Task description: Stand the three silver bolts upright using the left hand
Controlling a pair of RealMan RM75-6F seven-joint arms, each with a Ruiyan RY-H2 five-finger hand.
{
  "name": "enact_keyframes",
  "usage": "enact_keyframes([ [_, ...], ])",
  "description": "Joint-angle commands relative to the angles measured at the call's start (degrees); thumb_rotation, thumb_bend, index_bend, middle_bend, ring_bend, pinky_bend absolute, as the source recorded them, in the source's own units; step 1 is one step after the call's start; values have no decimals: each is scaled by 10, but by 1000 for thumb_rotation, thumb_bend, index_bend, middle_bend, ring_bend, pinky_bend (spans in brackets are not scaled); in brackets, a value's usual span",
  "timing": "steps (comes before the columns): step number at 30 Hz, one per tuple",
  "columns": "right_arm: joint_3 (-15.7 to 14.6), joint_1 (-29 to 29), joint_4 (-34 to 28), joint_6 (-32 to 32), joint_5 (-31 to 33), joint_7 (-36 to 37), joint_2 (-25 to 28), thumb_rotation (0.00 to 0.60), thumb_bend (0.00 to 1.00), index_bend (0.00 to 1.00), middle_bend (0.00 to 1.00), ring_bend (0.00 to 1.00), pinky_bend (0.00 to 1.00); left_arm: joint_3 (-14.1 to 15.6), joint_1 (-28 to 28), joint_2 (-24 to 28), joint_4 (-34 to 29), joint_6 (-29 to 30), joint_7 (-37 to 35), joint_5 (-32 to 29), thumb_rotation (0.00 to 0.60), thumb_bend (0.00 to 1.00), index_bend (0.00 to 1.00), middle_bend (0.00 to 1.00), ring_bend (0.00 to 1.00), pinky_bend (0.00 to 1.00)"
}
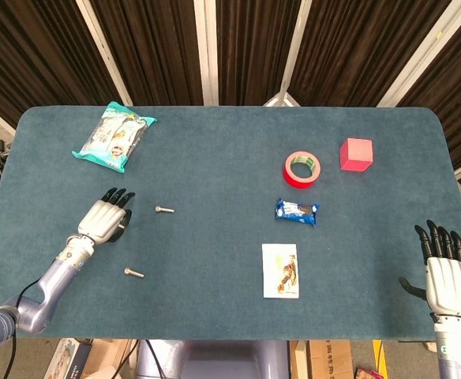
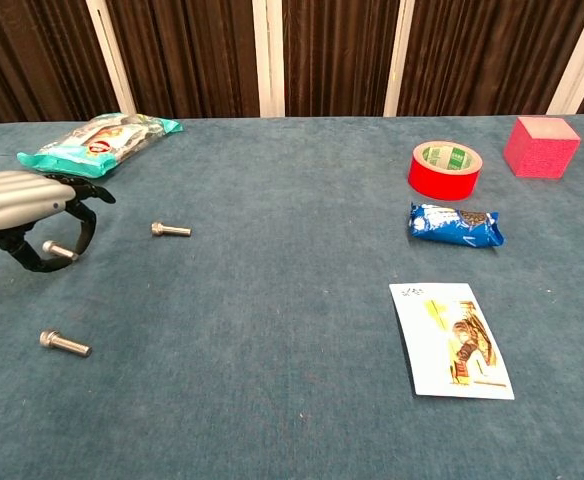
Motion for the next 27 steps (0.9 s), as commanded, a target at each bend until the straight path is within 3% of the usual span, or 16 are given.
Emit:
enact_keyframes([
  [1, 0, 0, -1, 0, -1, 1, 0, 600, 0, 120, 37, 0, 0, -4, 3, 7, -9, 8, -15, -1, 600, 591, 594, 64, 0, 0],
  [10, 0, 0, -1, 0, 1, 1, -1, 600, 0, 120, 37, 0, 0, -14, 26, 3, 9, 49, -171, 14, 600, 590, 596, 63, 0, 0],
  [27, 8, -2, 2, 11, 8, -4, -16, 600, 0, 120, 37, 0, 0, -28, 48, -13, 49, 55, -461, 20, 600, 590, 598, 63, 0, 0],
])
